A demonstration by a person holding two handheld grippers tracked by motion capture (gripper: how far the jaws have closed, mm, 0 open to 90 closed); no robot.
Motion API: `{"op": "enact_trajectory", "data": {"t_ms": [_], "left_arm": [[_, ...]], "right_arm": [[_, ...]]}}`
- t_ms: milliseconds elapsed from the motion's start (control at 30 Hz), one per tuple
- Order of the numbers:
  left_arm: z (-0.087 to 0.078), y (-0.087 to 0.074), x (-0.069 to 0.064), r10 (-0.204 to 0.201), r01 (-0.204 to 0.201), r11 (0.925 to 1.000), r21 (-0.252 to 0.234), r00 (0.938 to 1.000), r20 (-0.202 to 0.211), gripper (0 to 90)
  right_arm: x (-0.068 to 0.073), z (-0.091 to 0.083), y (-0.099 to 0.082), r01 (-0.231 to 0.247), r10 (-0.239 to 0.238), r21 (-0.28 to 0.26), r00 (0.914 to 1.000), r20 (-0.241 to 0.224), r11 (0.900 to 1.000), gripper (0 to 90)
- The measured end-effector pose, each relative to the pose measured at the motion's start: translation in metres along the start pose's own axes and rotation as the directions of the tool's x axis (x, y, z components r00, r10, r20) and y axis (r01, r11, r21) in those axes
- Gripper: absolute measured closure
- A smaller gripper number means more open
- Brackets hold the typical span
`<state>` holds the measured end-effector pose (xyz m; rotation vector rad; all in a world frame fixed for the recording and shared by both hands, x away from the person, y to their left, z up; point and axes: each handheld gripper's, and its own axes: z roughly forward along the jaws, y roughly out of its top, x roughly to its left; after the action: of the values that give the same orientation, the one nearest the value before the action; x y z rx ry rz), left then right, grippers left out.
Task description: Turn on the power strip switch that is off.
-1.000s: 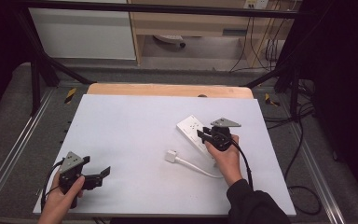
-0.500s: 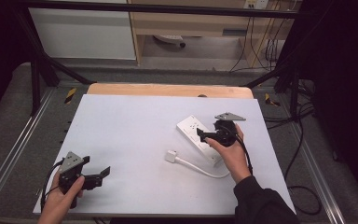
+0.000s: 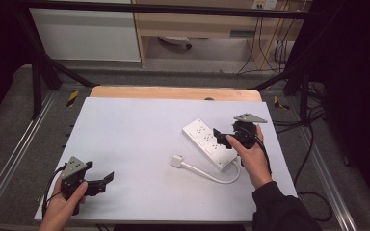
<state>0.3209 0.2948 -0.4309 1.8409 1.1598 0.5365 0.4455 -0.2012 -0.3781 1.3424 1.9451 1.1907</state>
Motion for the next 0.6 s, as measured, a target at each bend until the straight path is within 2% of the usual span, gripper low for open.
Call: {"op": "enact_trajectory", "data": {"t_ms": [267, 400, 600], "left_arm": [[0.001, 0.000, 0.000, 0.000, 0.000, 1.0000, 0.001, 1.0000, 0.000, 6.7], [0.001, -0.001, -0.001, 0.005, -0.005, 1.0000, 0.006, 1.0000, -0.003, 6.8], [0.001, -0.001, 0.000, -0.001, 0.001, 1.0000, 0.008, 1.0000, -0.005, 6.7]], "right_arm": [[-0.021, -0.018, -0.001, -0.030, 0.031, -0.012, 0.9994, 0.014, 0.9995, 3.3], [-0.029, -0.028, -0.003, -0.054, 0.055, -0.036, 0.9984, 0.016, 0.9979, 4.4], [-0.043, -0.041, -0.012, -0.077, 0.078, -0.043, 0.9968, 0.019, 0.9961, 5.9]]}}
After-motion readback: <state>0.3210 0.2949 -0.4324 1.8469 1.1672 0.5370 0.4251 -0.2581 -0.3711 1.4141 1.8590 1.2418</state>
